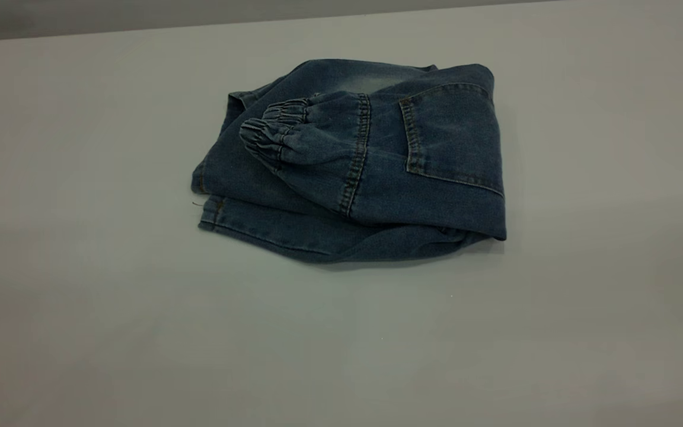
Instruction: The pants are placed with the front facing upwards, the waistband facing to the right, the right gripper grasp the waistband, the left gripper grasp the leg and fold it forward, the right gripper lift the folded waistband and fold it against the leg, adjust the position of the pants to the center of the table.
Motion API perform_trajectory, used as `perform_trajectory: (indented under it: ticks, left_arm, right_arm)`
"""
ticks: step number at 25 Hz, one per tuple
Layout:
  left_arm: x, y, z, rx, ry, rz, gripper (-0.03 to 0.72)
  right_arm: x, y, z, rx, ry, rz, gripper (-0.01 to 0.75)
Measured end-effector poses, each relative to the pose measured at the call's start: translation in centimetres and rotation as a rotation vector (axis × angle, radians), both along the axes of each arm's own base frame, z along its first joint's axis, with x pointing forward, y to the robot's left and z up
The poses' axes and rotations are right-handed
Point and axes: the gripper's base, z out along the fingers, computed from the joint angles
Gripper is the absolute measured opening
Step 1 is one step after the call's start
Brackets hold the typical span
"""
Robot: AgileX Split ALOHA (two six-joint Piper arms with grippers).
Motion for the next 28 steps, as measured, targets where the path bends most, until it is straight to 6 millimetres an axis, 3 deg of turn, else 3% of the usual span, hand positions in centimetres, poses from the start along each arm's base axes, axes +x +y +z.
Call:
perform_trajectory:
  ticks: [28]
  left_arm:
    - [0.01, -0.02, 0.02, -0.001, -0.001, 0.014, 0.536]
  right_arm:
    - [0.02, 0.00, 0.01, 0.000, 0.000, 0.000, 0.584]
